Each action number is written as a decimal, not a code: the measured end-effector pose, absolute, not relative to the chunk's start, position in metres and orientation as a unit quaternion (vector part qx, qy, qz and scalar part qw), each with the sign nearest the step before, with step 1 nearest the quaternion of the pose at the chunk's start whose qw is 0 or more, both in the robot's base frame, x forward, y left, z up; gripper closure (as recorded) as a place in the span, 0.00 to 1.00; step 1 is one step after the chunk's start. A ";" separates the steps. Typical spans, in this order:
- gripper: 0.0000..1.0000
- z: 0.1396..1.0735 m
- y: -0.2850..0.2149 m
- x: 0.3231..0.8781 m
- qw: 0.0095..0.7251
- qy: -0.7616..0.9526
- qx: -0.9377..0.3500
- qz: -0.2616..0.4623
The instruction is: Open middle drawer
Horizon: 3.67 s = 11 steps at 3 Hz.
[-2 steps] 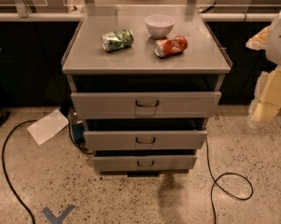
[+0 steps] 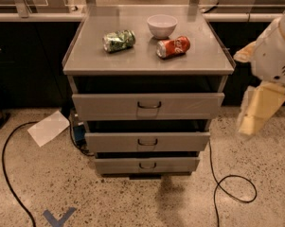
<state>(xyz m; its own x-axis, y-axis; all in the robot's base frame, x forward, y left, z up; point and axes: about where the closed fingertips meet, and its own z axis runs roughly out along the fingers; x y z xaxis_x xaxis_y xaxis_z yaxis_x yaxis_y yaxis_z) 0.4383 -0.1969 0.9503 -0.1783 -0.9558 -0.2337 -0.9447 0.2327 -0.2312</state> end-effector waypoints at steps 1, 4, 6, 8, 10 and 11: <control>0.00 0.893 -0.167 0.438 0.174 0.756 -0.631 0.005; 0.00 0.700 -0.152 0.462 0.205 0.814 -0.542 0.036; 0.00 0.706 -0.147 0.479 0.237 0.810 -0.536 0.026; 0.00 0.657 -0.160 0.525 0.267 0.794 -0.545 -0.038; 0.00 0.600 -0.154 0.595 0.364 0.783 -0.502 0.039; 0.00 0.588 -0.154 0.607 0.397 0.774 -0.478 0.123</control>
Offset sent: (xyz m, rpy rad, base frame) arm 0.0393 0.0904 -0.2359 0.1562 -0.0353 -0.0147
